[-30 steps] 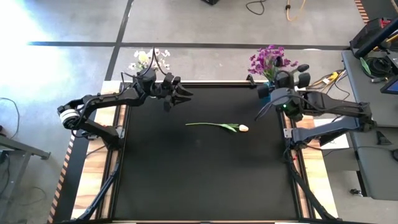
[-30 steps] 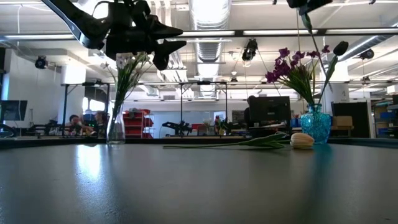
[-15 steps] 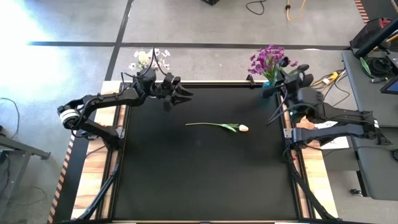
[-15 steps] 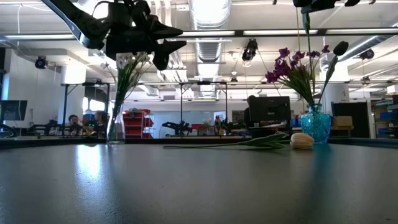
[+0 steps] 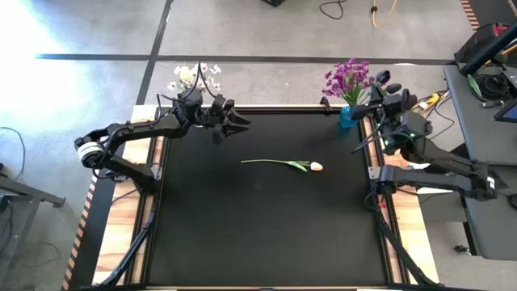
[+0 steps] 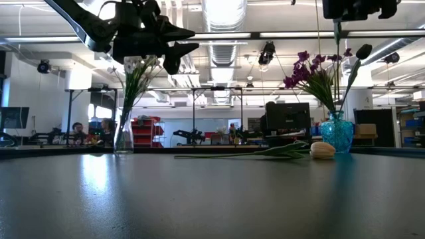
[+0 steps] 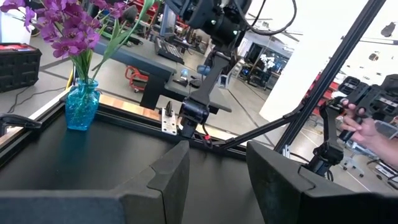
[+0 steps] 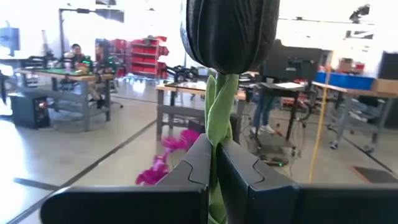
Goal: Sort flowers into vase by color
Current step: Put the black flower into the blue vase
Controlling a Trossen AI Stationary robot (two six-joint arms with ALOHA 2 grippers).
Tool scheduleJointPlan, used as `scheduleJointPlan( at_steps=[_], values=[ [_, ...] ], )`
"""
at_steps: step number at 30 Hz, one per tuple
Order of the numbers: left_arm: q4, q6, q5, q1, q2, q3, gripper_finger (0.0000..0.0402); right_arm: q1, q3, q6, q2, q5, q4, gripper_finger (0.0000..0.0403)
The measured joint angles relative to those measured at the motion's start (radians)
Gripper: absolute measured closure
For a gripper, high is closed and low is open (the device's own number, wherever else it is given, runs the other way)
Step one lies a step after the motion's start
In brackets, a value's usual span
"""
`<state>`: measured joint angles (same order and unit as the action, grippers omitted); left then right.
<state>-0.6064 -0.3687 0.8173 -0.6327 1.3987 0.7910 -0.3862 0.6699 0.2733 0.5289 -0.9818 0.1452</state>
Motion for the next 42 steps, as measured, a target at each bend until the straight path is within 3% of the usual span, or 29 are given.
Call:
scheduleJointPlan(
  at_steps=[21, 42],
  values=[
    [0.000, 0.000, 0.000, 0.000, 0.000, 0.000, 0.0257, -0.113, -0.118, -0.212, -0.002, 0.021, 0.003, 0.0391],
    [0.000, 0.011, -0.016, 0.000, 0.000, 0.000, 0.0258, -0.156, -0.127, -0.259, 0.136, 0.014, 0.003, 0.0390]
  ],
)
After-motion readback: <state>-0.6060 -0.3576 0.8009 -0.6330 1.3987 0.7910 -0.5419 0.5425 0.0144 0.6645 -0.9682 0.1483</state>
